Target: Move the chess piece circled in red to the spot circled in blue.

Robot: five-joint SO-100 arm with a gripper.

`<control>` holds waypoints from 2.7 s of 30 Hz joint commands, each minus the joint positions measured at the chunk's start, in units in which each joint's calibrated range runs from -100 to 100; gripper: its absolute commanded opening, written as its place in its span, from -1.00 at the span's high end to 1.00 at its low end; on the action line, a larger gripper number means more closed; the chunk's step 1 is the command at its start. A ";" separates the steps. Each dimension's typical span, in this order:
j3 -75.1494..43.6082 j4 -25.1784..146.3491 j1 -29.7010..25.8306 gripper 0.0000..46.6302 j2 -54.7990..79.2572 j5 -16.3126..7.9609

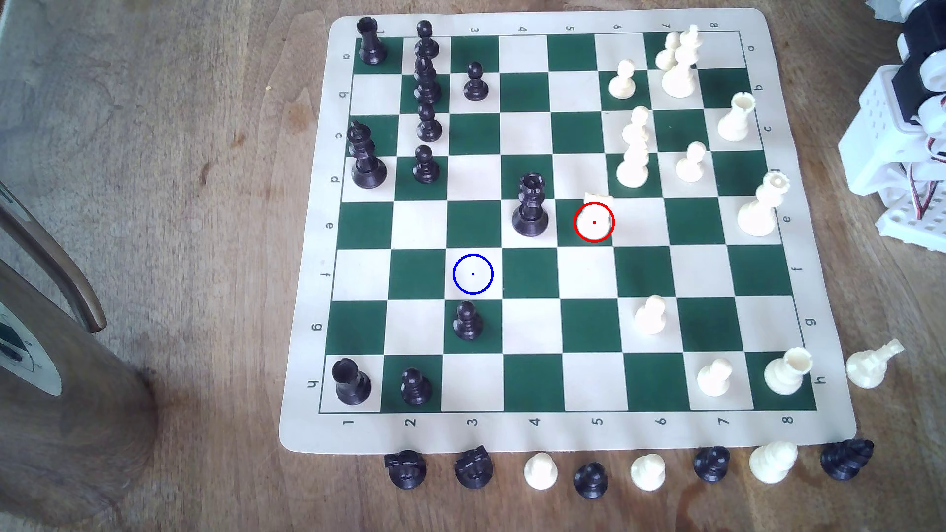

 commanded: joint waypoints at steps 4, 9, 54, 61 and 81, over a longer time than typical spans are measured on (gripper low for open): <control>0.99 -1.11 -0.26 0.99 -0.45 0.20; 0.99 -1.11 -0.26 0.99 -0.45 0.20; -29.29 122.89 -2.29 0.90 22.64 -6.69; -48.14 143.12 -3.62 0.78 39.36 -10.55; -58.57 154.34 -8.31 0.37 66.61 -17.63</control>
